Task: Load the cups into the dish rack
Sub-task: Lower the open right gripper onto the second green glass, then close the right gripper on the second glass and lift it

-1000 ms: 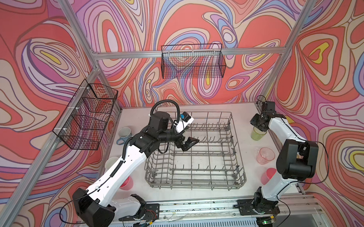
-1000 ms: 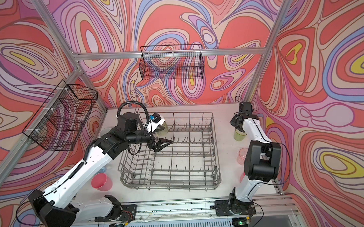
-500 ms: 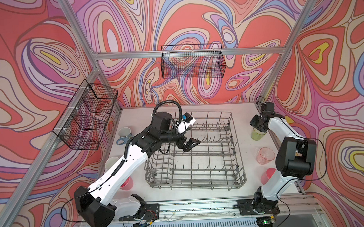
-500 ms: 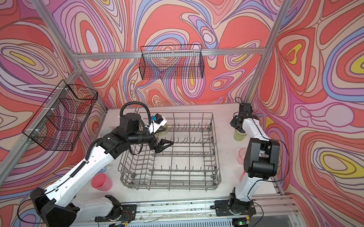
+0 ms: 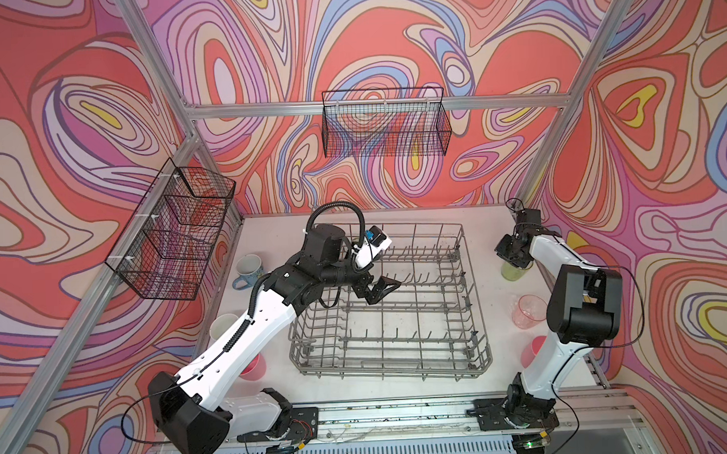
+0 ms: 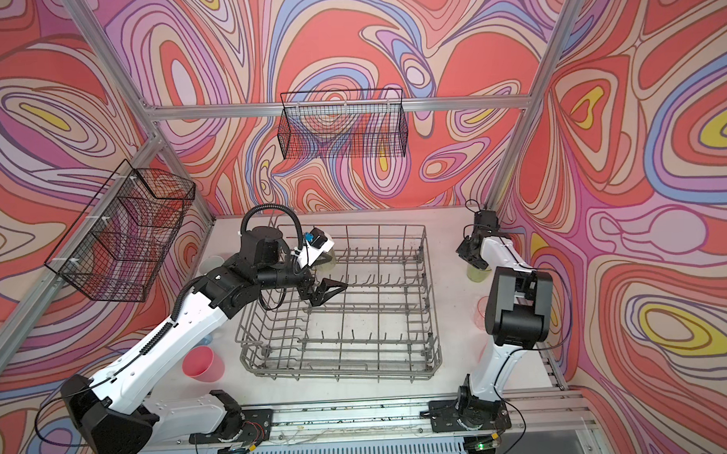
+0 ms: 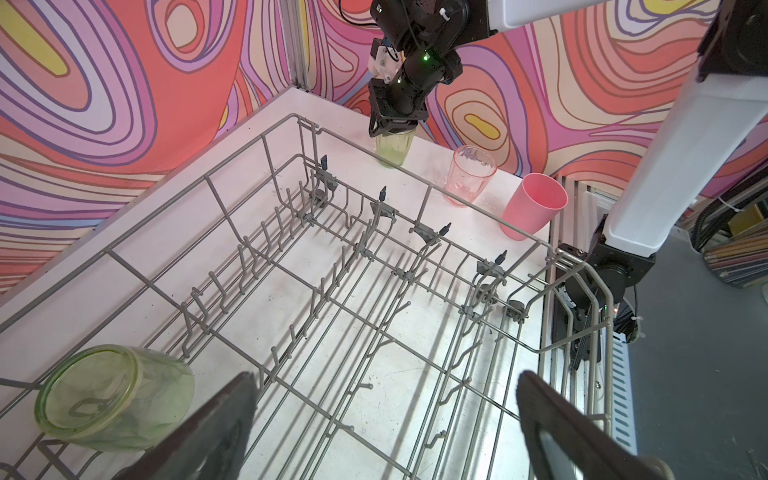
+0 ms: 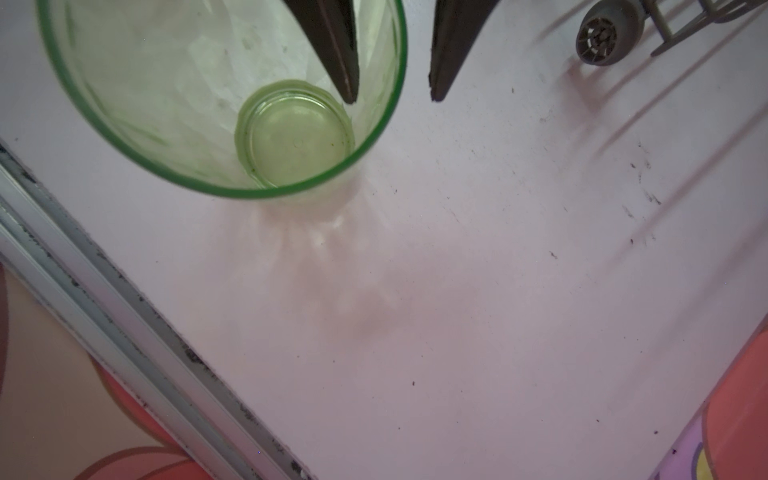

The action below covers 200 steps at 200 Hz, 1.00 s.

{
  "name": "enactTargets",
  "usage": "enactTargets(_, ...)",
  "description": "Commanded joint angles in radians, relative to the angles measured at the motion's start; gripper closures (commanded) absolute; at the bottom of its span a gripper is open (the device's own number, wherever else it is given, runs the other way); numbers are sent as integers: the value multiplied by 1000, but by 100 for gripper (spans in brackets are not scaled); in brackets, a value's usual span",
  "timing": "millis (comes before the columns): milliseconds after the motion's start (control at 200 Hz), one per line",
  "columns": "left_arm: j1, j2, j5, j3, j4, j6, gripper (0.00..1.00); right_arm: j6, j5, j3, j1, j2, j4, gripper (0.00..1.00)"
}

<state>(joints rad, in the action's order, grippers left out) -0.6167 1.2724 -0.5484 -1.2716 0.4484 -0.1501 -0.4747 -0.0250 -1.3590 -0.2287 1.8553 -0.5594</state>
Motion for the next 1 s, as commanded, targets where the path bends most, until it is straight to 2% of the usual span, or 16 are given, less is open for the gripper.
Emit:
enactTargets(0,-9,5,4,3,1,-26,1,10,2,9,-5,21,13,77)
enactTargets(140,-11,7,8,3,1,-29,1,20,-3,13,-6,14,13,84)
enactTargets(255,-15,7,14,5,-2,-30,1,27,-2,21,-6,-3,14,94)
enactTargets(366,-18,10,21,6,-2,-30,1,39,-18,25,-6,-28,9,97)
enactTargets(766,-20,19,23,9,-18,-16,1,48,-23,21,-4,-168,-8,100)
enactTargets(996,-21,23,40,9,-34,10,1,42,-30,-50,23,-242,-35,100)
